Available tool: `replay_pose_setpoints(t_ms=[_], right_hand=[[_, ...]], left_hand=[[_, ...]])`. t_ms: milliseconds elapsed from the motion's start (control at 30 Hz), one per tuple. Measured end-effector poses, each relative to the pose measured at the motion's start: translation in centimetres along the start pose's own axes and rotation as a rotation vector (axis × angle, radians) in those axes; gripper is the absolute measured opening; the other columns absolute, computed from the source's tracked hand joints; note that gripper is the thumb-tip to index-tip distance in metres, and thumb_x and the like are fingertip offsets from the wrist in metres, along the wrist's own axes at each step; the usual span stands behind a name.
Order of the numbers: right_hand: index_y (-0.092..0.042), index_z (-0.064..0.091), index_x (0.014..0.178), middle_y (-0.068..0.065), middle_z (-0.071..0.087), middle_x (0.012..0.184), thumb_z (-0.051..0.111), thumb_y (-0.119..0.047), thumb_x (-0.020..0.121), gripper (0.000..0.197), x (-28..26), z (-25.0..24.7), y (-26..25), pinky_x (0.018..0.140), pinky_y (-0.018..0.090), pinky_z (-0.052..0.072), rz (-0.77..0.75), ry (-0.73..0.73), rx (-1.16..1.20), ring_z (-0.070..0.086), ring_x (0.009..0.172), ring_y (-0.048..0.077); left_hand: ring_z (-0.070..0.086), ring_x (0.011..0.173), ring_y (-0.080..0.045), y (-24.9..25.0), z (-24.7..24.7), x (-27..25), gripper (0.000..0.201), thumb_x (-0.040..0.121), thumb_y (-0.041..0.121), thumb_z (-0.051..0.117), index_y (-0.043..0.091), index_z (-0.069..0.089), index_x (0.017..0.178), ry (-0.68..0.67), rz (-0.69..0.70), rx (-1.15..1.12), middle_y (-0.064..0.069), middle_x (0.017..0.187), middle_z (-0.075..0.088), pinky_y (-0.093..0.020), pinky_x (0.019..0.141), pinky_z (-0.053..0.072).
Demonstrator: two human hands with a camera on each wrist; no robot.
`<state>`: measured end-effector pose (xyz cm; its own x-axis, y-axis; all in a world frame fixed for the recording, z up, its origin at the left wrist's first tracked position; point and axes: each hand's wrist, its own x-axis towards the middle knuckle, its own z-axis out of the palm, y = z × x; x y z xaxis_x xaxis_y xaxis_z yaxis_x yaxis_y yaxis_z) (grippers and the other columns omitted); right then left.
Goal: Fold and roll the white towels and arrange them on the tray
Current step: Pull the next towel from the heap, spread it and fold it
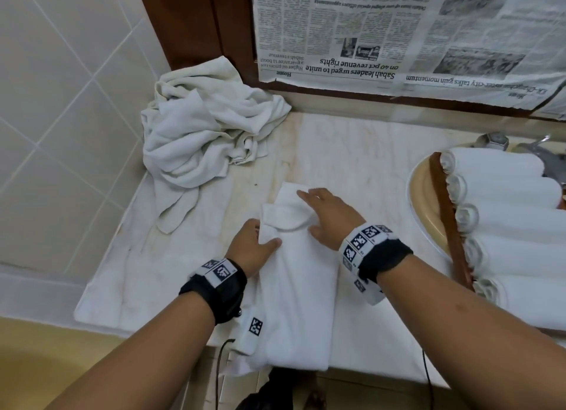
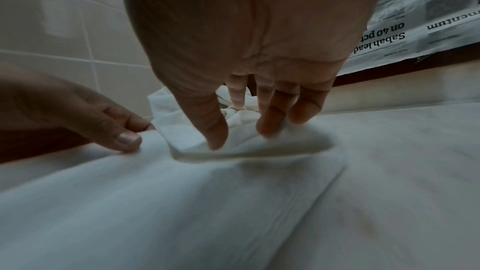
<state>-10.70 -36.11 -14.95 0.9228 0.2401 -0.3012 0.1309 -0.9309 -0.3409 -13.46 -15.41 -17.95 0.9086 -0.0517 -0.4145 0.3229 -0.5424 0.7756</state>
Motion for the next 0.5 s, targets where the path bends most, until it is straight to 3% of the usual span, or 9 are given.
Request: replay_pose_setpoints(t_ms=[67, 133, 267, 333, 400, 500], right_hand=[[-0.031, 0.051, 0.139, -0.002, 0.049, 0.138, 0.051, -0.022, 0.096, 0.044, 1.3, -0.2, 0.4, 0.097, 0.036, 0.047, 0.019, -0.019, -0.047, 0.053, 0.122, 0.022], [-0.029, 0.064, 0.118, -0.002, 0.059, 0.117, 0.046, -0.023, 0.099, 0.027, 2.1, -0.4, 1.1, 0.086, 0.033, 0.048, 0.069, 0.047, 0.014, 0.060, 0.107, 0.021], [-0.020, 0.059, 0.109, 0.004, 0.064, 0.104, 0.044, -0.025, 0.100, 0.019, 2.5, -0.9, 3.1, 0.077, 0.035, 0.049, 0.223, 0.231, 0.188, 0.060, 0.090, 0.023], [-0.021, 0.057, 0.108, 0.004, 0.063, 0.101, 0.045, -0.030, 0.099, 0.018, 2.6, -1.0, 4.1, 0.078, 0.036, 0.048, 0.260, 0.213, 0.239, 0.059, 0.090, 0.024], [-0.023, 0.058, 0.108, 0.001, 0.061, 0.099, 0.049, -0.038, 0.098, 0.020, 2.6, -0.8, 4.7, 0.077, 0.035, 0.046, 0.255, 0.145, 0.284, 0.057, 0.090, 0.023], [-0.021, 0.060, 0.108, -0.001, 0.059, 0.097, 0.052, -0.038, 0.098, 0.021, 2.8, -0.6, 5.2, 0.074, 0.031, 0.040, 0.256, 0.108, 0.251, 0.055, 0.088, 0.021]], left_hand=[[0.060, 0.100, -0.016, 0.4, -0.2, 1.5, 0.036, 0.087, 0.028, 0.072, 0.014, 0.052, 0.114, -0.015, 0.046, 0.006, 0.001, 0.110, 0.063, -0.030, 0.084, 0.048], [0.061, 0.094, -0.014, 0.8, -0.4, 2.6, 0.034, 0.088, 0.029, 0.070, 0.015, 0.052, 0.112, -0.076, 0.092, 0.049, 0.001, 0.107, 0.064, -0.030, 0.082, 0.050], [0.062, 0.098, -0.018, 1.3, -0.6, 4.6, 0.034, 0.093, 0.037, 0.063, 0.015, 0.054, 0.117, -0.150, 0.175, 0.230, 0.002, 0.110, 0.065, -0.036, 0.088, 0.050], [0.060, 0.085, -0.019, 1.9, -0.6, 5.4, 0.025, 0.095, 0.039, 0.059, 0.015, 0.056, 0.100, -0.146, 0.180, 0.333, 0.000, 0.094, 0.064, -0.033, 0.077, 0.048], [0.049, 0.069, -0.016, 2.6, -0.4, 6.1, 0.031, 0.098, 0.040, 0.053, 0.018, 0.046, 0.078, -0.141, 0.171, 0.428, 0.001, 0.075, 0.053, -0.027, 0.060, 0.037], [0.046, 0.070, -0.020, 3.4, -0.2, 7.3, 0.039, 0.102, 0.037, 0.044, 0.016, 0.038, 0.070, -0.139, 0.137, 0.515, 0.001, 0.071, 0.046, -0.031, 0.060, 0.029]])
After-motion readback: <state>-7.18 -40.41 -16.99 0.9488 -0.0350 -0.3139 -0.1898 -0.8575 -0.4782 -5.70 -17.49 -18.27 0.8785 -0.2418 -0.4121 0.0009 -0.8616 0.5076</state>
